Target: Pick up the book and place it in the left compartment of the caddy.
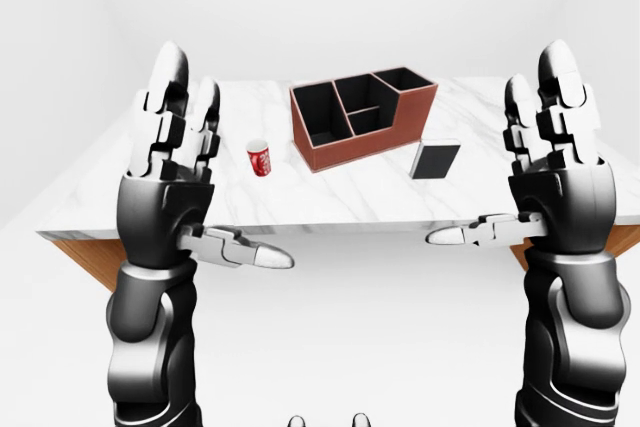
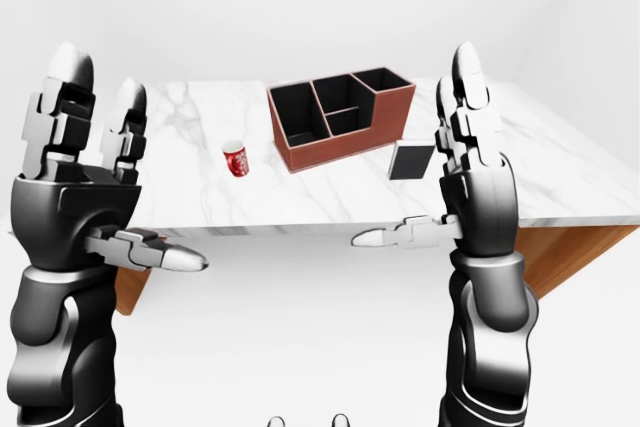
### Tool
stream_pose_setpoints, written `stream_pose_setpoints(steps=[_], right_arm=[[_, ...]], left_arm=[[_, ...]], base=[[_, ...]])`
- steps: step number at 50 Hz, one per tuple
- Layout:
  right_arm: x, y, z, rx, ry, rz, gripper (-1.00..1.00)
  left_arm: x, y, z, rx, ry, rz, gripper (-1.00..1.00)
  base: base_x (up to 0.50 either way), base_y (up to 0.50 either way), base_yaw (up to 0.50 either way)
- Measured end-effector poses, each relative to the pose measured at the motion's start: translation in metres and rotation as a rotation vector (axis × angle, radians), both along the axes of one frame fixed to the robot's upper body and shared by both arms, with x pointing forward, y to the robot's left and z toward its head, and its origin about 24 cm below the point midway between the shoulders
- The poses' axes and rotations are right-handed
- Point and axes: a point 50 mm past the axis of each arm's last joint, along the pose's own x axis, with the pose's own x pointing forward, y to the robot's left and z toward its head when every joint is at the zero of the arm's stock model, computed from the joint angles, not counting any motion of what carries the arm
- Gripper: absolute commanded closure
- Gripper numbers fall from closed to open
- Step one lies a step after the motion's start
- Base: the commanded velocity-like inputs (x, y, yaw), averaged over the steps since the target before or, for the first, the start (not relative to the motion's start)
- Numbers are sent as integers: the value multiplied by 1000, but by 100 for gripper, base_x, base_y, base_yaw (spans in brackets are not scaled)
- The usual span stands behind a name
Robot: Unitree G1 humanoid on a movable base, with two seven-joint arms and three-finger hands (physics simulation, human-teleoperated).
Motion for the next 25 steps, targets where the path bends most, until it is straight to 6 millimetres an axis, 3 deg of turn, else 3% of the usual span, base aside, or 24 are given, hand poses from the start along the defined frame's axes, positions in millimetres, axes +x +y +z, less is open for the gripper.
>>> stream_pose_setpoints(steps=[25], right_arm=[[-10,-6,10,-31,-49,-3,-100]], left_arm=[[-9,-1,14,-4,-76,-5,-100]], base=[[26,0,0]])
